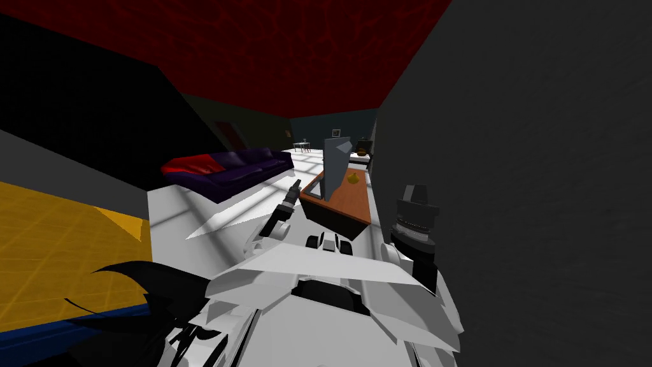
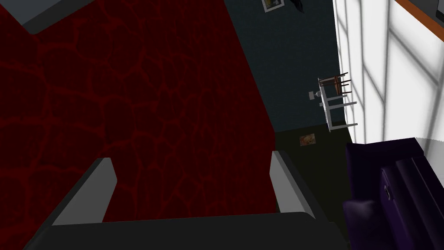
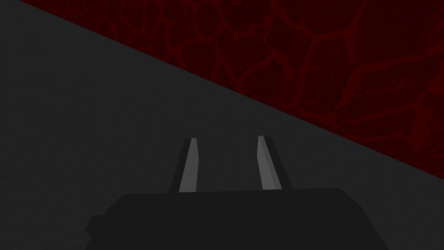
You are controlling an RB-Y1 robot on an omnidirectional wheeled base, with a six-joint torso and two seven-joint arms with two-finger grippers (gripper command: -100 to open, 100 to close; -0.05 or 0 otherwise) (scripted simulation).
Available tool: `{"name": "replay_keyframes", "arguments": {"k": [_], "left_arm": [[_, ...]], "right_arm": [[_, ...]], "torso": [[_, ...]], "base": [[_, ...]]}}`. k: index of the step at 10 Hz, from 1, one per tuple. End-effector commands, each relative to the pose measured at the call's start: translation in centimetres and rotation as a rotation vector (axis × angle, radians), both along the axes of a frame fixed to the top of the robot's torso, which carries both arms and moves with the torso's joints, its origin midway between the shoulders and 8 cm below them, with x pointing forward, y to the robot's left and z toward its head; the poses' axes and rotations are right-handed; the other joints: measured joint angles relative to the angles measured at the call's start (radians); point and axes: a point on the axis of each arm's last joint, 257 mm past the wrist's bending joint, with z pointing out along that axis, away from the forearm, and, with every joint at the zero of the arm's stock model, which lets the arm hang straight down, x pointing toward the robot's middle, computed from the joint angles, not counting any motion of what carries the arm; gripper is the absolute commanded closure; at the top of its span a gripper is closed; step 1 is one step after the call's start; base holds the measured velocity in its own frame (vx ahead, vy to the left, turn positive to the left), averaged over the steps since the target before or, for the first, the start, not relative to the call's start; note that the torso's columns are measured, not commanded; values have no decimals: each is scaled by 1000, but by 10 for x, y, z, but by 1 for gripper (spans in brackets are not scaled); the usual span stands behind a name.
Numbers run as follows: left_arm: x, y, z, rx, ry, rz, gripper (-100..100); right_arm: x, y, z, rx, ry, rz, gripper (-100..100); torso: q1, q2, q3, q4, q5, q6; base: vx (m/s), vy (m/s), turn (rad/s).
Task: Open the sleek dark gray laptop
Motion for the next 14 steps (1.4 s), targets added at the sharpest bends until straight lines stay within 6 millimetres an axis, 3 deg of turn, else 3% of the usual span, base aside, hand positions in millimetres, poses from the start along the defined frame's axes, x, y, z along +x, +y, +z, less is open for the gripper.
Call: {"name": "replay_keyframes", "arguments": {"k": [1,14], "left_arm": [[7,-4,-9,29,44,-12,-100],[34,-5,-68,190,274,-28,-100]], "right_arm": [[0,0,0,0,0,0,0],[0,0,0,0,0,0,0]], "torso": [[0,-1,0,0,0,0],[0,-1,-1,0,0,0]], "base": [[48,-16,-79],[63,-15,-91]]}}
